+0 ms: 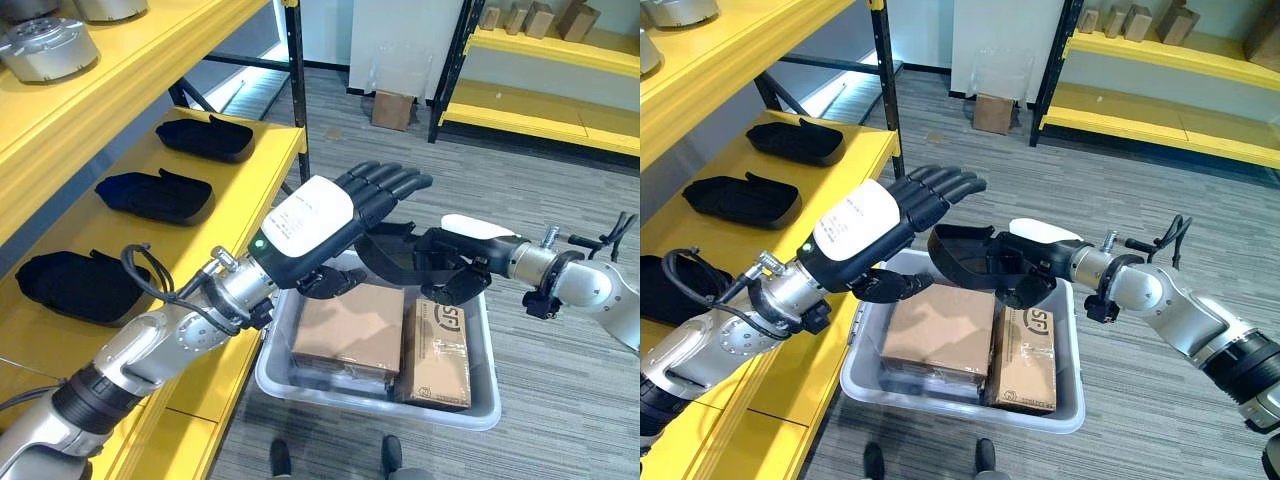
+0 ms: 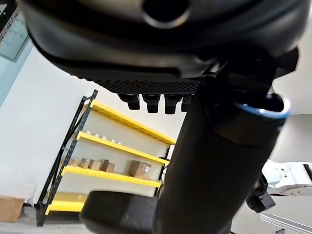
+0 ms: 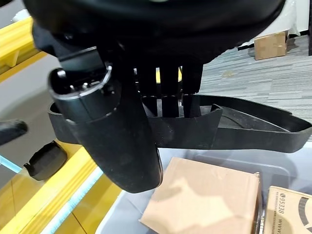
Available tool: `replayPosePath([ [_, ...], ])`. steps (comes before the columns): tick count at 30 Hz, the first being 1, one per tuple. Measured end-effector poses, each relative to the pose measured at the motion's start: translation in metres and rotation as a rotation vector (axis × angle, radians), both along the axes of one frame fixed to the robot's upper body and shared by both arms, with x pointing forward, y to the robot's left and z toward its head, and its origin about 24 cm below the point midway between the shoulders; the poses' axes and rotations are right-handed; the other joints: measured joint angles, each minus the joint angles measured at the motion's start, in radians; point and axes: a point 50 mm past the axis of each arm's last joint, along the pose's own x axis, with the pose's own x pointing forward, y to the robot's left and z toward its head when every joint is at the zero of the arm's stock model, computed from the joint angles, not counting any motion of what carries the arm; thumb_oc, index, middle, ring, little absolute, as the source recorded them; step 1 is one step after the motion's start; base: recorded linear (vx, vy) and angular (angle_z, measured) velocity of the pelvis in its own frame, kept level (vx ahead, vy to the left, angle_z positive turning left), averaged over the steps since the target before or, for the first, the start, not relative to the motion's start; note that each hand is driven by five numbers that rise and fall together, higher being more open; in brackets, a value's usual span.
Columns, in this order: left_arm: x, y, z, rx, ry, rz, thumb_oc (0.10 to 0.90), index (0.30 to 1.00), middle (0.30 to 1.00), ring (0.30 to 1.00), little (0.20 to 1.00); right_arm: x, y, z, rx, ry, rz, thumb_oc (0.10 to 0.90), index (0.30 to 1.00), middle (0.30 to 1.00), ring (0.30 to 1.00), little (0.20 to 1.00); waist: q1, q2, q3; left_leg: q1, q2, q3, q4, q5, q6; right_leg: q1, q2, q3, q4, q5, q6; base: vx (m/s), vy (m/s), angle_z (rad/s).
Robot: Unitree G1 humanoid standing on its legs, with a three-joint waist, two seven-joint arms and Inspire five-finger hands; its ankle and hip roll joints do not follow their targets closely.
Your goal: Move parts from the plastic box to the shelf.
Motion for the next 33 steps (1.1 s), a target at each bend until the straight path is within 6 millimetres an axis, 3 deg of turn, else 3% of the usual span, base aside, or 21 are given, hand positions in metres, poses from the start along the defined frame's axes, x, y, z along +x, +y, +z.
replayPosePath([
  [11,0.002,-0.003,-0.015,0.067,0.045,-0.004,0.9,1.0,1.0,1.0,1.0,0.001,0.003,0.003,0.007,-0.005,0.011,0.4,0.3,0.3,0.3,0.3,-0.019,0.0,0.0,0.0,0.0,0.005,0.0,-0.001,0.001,-0.003,0.0,0.001,0.0,0.0,0.0,0.0,0.0,0.0],
  [25,0.005,-0.013,-0.008,0.141,-0.037,-0.033,0.9,1.0,1.0,1.0,1.0,0.005,0.016,0.01,0.035,-0.021,0.054,0.4,0.3,0.3,0.3,0.3,-0.023,0.0,-0.001,0.001,0.001,0.008,0.0,-0.002,0.0,-0.005,0.001,0.003,0.0,0.0,0.0,0.0,0.0,0.0],
  [33,0.004,-0.014,-0.016,0.19,-0.039,-0.041,0.9,1.0,1.0,1.0,1.0,0.005,0.019,0.009,0.036,-0.019,0.067,0.4,0.3,0.3,0.3,0.3,-0.023,0.0,-0.001,0.001,0.001,0.008,0.0,-0.002,0.0,-0.005,0.001,0.003,0.0,0.0,0.0,0.0,0.0,0.0],
])
